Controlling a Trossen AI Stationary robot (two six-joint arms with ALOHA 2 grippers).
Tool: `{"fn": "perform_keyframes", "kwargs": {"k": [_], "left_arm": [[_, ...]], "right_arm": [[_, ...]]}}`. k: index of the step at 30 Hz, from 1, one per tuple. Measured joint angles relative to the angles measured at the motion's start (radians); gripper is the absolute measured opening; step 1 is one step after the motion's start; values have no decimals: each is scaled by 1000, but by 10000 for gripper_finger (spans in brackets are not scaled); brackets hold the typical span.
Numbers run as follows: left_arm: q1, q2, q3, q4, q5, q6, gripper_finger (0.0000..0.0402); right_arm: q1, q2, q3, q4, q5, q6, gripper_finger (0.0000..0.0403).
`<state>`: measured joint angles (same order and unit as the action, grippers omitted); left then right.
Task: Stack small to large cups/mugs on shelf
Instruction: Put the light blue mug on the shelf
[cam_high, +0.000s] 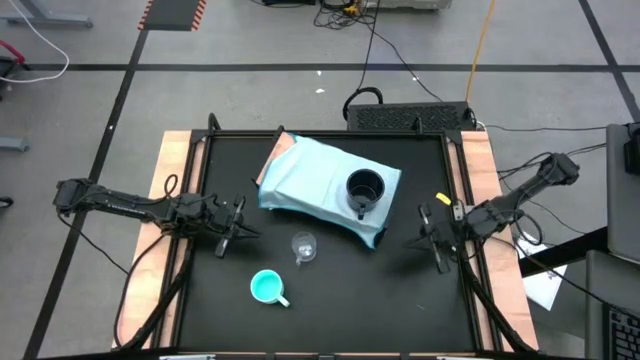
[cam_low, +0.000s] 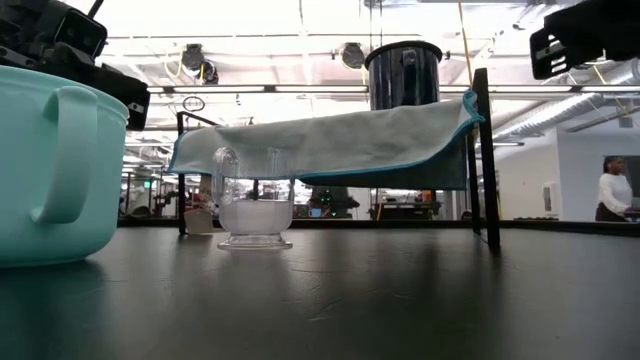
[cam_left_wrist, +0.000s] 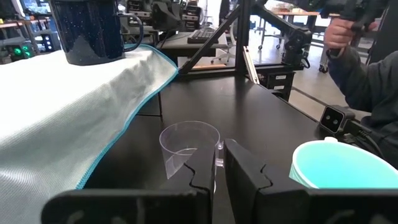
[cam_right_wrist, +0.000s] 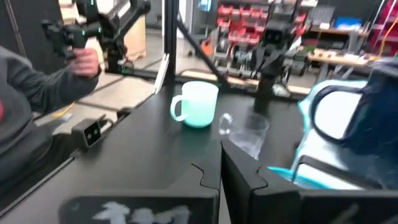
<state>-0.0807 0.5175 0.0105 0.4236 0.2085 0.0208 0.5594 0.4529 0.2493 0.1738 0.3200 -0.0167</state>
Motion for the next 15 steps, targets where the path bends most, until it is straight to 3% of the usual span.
{"fn": "perform_keyframes", "kwargs": {"k": [7,15], "left_arm": [[0,0,0,0,0,-1,37],[0,0,0,0,0,0,37]], "right_arm": [[-1,-142,-81,-16,26,-23,0],[-1,-216,-149,-12,28,-26,0]]}}
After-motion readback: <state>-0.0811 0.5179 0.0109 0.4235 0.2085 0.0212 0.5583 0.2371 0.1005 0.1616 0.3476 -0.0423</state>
